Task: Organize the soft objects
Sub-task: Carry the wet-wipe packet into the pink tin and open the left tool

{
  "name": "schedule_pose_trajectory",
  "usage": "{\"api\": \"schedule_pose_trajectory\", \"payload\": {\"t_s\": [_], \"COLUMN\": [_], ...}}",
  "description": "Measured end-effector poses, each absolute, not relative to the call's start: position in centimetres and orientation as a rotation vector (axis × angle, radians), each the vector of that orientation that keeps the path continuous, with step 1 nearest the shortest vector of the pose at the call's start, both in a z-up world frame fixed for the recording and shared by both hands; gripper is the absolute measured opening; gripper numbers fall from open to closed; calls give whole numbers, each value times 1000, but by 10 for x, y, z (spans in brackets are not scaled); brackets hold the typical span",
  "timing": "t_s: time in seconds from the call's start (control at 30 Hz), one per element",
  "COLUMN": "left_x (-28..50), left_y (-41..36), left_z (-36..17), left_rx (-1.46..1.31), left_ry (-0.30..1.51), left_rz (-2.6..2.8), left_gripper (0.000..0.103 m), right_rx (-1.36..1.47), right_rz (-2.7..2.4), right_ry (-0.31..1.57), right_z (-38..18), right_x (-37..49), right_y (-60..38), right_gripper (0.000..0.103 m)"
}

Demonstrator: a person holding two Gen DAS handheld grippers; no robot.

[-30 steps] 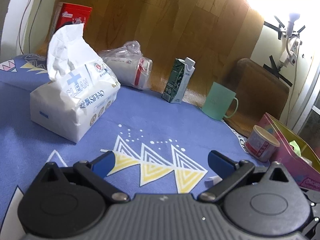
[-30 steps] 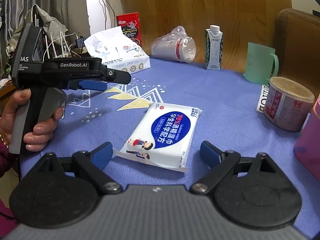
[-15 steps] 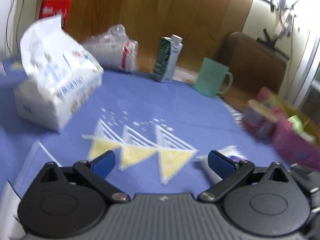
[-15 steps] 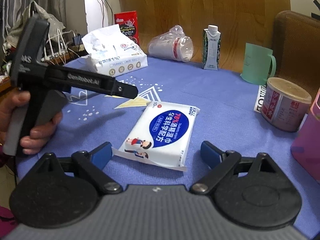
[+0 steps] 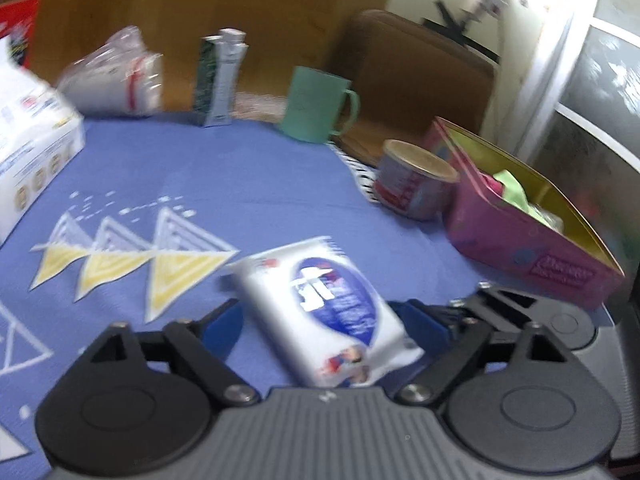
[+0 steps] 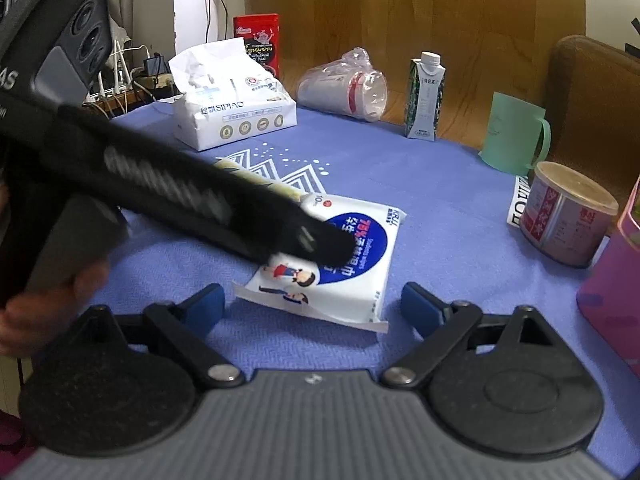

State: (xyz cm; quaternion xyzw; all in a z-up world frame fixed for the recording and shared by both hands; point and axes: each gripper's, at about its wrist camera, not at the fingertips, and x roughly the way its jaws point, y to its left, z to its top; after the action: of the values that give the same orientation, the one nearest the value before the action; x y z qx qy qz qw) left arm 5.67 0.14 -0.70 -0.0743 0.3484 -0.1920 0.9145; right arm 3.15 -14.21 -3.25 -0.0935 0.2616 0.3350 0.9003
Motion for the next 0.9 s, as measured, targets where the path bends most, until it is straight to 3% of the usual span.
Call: {"api": "schedule_pose_trajectory", "payload": {"t_s": [0.13, 0.3, 0.5, 0.77, 0.9], "left_x": [55, 55, 79, 156, 182], "left_y": [-14, -43, -140, -293, -304], "left_z": [0, 37, 81, 84, 76], "left_rx": [-110, -92, 31, 152, 110], "left_ry": [722, 637, 539, 578, 646], "left_rz": [-384, -474, -651, -753, -711], "left_gripper": [75, 75, 75, 79, 79], "right_rx": [-186, -140, -136, -27, 82], "right_rz": [667, 586, 362, 4, -41], "right_ry": [514, 395, 254, 327, 366], "right_z": [-31, -16, 18, 33, 21], "right_x": [27, 12, 10, 68, 81], "right_y": [-145, -171, -240, -354, -388], "right_gripper": [76, 76, 76, 81, 82]}}
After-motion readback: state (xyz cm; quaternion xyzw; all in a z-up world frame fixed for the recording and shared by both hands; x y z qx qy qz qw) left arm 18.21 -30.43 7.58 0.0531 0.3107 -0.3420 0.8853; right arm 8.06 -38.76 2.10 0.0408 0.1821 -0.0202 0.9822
